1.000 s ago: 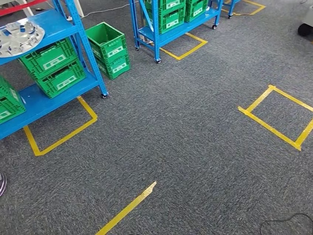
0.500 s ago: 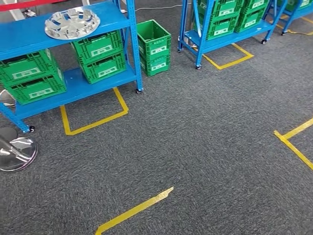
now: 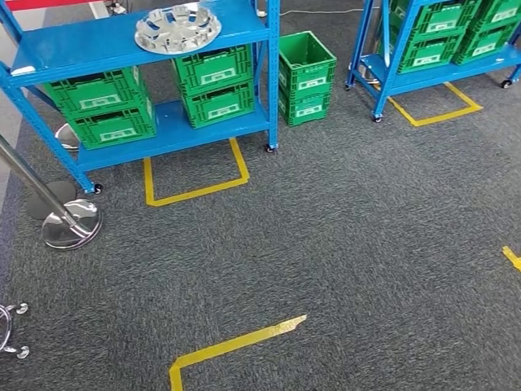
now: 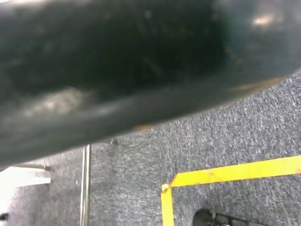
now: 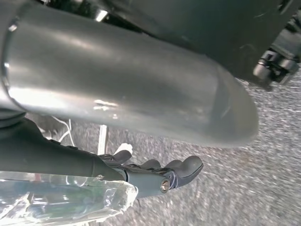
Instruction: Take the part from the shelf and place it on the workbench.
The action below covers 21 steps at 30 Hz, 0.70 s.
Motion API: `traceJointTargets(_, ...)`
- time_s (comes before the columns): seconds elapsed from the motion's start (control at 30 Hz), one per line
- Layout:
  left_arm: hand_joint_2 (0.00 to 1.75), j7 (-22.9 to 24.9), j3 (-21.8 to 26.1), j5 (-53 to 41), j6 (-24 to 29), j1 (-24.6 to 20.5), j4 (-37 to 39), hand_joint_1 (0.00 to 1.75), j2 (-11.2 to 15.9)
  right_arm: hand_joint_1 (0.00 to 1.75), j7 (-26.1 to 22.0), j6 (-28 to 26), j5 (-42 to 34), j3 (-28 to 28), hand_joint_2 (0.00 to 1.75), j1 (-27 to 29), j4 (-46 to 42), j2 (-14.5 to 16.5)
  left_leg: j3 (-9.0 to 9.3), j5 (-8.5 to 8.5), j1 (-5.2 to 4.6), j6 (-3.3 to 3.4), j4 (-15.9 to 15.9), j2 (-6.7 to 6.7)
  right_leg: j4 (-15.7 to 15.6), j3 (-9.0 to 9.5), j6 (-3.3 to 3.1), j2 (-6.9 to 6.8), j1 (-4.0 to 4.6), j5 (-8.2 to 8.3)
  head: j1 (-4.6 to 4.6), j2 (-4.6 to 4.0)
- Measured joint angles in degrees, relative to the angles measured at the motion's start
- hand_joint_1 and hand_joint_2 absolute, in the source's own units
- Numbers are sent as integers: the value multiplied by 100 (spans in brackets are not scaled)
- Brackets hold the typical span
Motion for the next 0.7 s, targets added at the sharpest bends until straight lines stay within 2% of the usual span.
traceJointTargets(0.03, 0, -5, 0, 0, 2, -13, 0, 0, 3, 0, -1, 1, 0, 0, 0, -1, 0, 1, 60, 2, -31, 38, -138, 96, 1, 9, 24, -61, 16, -16, 1, 0)
traceJointTargets(0.07, 0, -8, 0, 1, 3, -18, 0, 0, 7, 0, -1, 2, 0, 0, 0, -3, -1, 3, 57, -18, -50, 64, -171, 92, -2, 20, 46, -129, 29, -28, -1, 0)
traceJointTargets(0.1, 0, -10, 0, 2, 3, -15, 0, 0, 9, 0, -1, 4, 1, 0, 0, -7, -2, 4, 55, -10, -42, 91, -182, 14, -18, 38, 71, -200, 32, -36, -4, 0)
traceJointTargets(0.13, 0, -12, 0, 5, 3, -4, 0, 0, 11, 0, -2, 5, 2, 1, 0, -12, -4, 5, 65, 4, -27, 119, -210, -59, -5, 49, 102, -176, 29, -69, 0, 0)
traceJointTargets(0.17, 0, -13, 0, 12, 3, 3, 0, 0, 13, 0, -3, 4, 2, 1, 0, -18, -6, 6, 78, 22, -6, 149, -237, -132, 86, 24, 133, -61, 20, -143, 19, 0)
traceJointTargets(0.2, 0, -14, 0, 18, 2, 1, 0, 0, 14, 0, -4, 3, 2, 2, 0, -21, -8, 6, 92, 37, 18, 177, -262, -208, 294, -64, 164, 114, 7, -271, 42, 0)
traceJointTargets(0.23, 0, -15, 0, 22, 0, -6, 0, 0, 11, 0, -4, 2, 2, 2, 0, -20, -8, 5, 91, 46, 34, 197, -272, -279, 628, -221, 186, 324, -13, -445, 68, 0)
traceJointTargets(0.27, 0, -16, 0, 26, -2, -15, 0, 0, 9, 0, -4, 2, 1, 2, 0, -14, -8, 5, 84, 48, 38, 210, -270, -360, 1034, -423, 200, 461, -26, -624, 85, 0)
traceJointTargets(0.3, 0, -17, 0, 27, -4, -21, 0, 0, 7, 0, -3, 2, 0, 2, 0, -4, -7, 4, 81, 48, 39, 217, -269, -446, 1386, -612, 212, 525, -34, -749, 88, 0)
traceJointTargets(0.33, 0, -17, 0, 29, -5, -20, 0, 0, 5, 0, -2, 3, 0, 2, 0, 9, -7, 4, 83, 48, 38, 219, -268, -533, 1584, -737, 220, 551, -38, -770, 89, 0)
traceJointTargets(0.37, 0, -16, 0, 32, -5, -14, 0, 0, 7, 0, -2, 3, 1, 2, 0, 17, -6, 4, 89, 47, 38, 216, -265, -623, 1564, -764, 223, 562, -41, -671, 89, 0)
traceJointTargets(0.4, 0, -16, 0, 35, -5, -8, 0, 0, 8, 0, -4, 2, 1, 2, 0, 21, -6, 3, 99, 46, 40, 210, -263, -708, 1317, -681, 222, 584, -47, -466, 88, 0)
traceJointTargets(0.43, 0, -16, 0, 38, -5, -5, 0, 0, 8, 0, -8, 2, 2, 2, 0, 18, -6, 3, 110, 43, 42, 197, -261, -790, 917, -523, 218, 671, -62, -214, 88, 0)
traceJointTargets(0.47, 0, -17, 0, 40, -4, -8, 0, 0, 8, 0, -13, 1, 3, 2, 0, 15, -5, 3, 111, 38, 36, 173, -252, -863, 526, -360, 212, 827, -83, -35, 90, 0)
traceJointTargets(0.5, 0, -18, 0, 41, -2, -15, 0, 0, 8, 0, -20, 1, 3, 2, 0, 11, -4, 3, 99, 38, 34, 143, -239, -933, 226, -221, 203, 966, -103, 74, 90, 0)
traceJointTargets(0.53, 0, -19, 0, 42, -1, -20, 0, 0, 9, 0, -26, 1, 4, 2, 0, 8, -3, 3, 76, 45, 38, 105, -230, -993, 58, -141, 191, 1078, -112, 108, 91, 0)
traceJointTargets(0.57, 0, -20, 0, 42, 1, -21, 0, 0, 11, 0, -28, 2, 3, 2, 0, 7, -2, 4, 47, 59, 46, 66, -223, -1054, 24, -116, 174, 1110, -109, 85, 91, 0)
traceJointTargets(0.6, 0, -20, 0, 42, 2, -16, 0, 0, 14, 0, -32, 2, 4, 1, 0, 7, -2, 4, 23, 73, 61, 30, -221, -1119, 16, -103, 150, 1052, -103, 89, 88, 0)
traceJointTargets(0.63, 0, -21, 0, 42, 2, -6, 0, 0, 18, 0, -34, 2, 4, 1, 0, 8, -2, 4, 5, 67, 69, -2, -206, -1109, 6, -96, 120, 985, -102, 98, 90, 0)
traceJointTargets(0.7, 0, -29, 0, 44, 4, -3, 0, 0, 25, 0, -40, 2, 6, 0, 0, 10, -2, 4, -121, -98, 59, -57, 51, -870, -24, -70, 42, 821, -108, 106, 46, 0)
